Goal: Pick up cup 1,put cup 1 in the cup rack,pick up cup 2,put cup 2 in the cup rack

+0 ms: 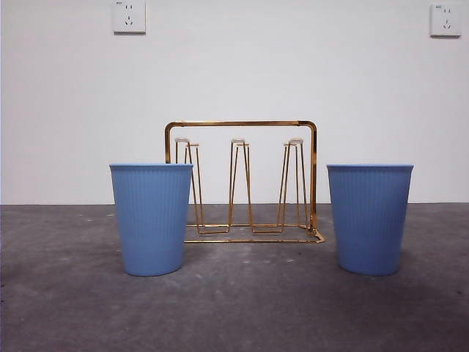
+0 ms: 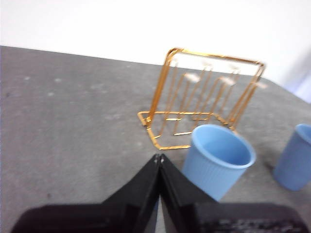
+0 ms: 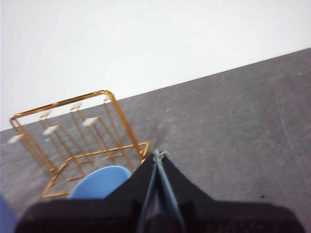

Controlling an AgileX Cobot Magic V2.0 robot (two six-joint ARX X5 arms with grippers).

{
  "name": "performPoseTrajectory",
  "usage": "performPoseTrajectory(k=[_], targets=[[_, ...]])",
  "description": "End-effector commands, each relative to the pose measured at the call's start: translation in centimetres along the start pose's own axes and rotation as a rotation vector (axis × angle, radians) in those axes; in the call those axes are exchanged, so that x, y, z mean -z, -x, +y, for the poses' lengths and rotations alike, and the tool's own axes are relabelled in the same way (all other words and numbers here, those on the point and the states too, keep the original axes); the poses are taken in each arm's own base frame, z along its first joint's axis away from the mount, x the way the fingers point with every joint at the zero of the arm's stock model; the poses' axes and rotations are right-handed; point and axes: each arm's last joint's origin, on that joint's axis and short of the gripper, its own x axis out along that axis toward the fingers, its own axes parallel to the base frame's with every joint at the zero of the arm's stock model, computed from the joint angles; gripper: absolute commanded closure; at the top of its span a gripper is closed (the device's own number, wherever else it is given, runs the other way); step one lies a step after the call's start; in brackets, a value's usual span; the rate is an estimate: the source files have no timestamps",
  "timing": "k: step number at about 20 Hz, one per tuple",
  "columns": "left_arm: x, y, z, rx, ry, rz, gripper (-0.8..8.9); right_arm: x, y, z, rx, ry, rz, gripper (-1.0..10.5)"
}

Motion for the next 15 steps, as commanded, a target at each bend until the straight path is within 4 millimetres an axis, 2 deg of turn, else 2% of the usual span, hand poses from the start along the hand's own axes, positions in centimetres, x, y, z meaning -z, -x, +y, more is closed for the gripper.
performPoseTrajectory(k=[1, 9, 15], targets=[[-1.5, 0.4, -0.6, 0.032, 0.024, 0.002, 8.2, -1.8, 0.3, 0.7, -0.021, -0.016, 0.042, 9.6], [-6.2, 1.0, -2.4, 0.171, 0.065, 0.135, 8.2, -7.5, 0.4, 2.7, -0.087, 0.109, 0.278, 9.6], [-9.0, 0.8, -3.3, 0.275, 0.094, 0.251, 8.2, -10.8, -0.3, 3.6, -0.069, 0.142, 0.482, 9.6]])
